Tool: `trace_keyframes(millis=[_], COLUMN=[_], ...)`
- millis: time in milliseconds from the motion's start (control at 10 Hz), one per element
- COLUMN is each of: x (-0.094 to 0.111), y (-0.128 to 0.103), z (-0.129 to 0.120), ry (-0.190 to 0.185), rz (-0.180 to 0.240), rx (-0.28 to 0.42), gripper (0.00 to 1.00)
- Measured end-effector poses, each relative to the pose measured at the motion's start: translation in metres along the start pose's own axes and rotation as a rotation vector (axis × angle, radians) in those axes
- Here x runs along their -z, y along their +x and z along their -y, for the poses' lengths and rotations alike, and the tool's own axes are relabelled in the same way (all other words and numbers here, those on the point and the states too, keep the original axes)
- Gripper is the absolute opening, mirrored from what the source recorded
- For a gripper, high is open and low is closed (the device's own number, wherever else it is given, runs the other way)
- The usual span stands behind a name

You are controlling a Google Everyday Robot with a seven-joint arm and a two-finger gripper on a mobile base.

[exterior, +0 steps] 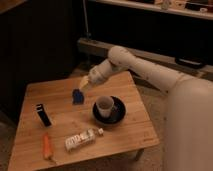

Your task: Knock the eraser over

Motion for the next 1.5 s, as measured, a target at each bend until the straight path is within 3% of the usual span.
trace_keyframes(millis=[200, 500, 1000, 1300, 1500], x=[-0.036, -0.081, -0.105, -0.125, -0.134], y=[-0.018, -0.008, 0.028, 0.033, 0.033], z=[-0.01, -0.016, -0.032, -0.03, -0.028], ry=[-0.009, -0.013, -0.011, -0.013, -0.033], rz=[-0.03, -0.091, -0.144, -0.163, -0.161], rx=[0.028, 0.069, 0.125, 0.133, 0.133], gripper=[0.0, 0.0, 0.0, 0.0, 0.0])
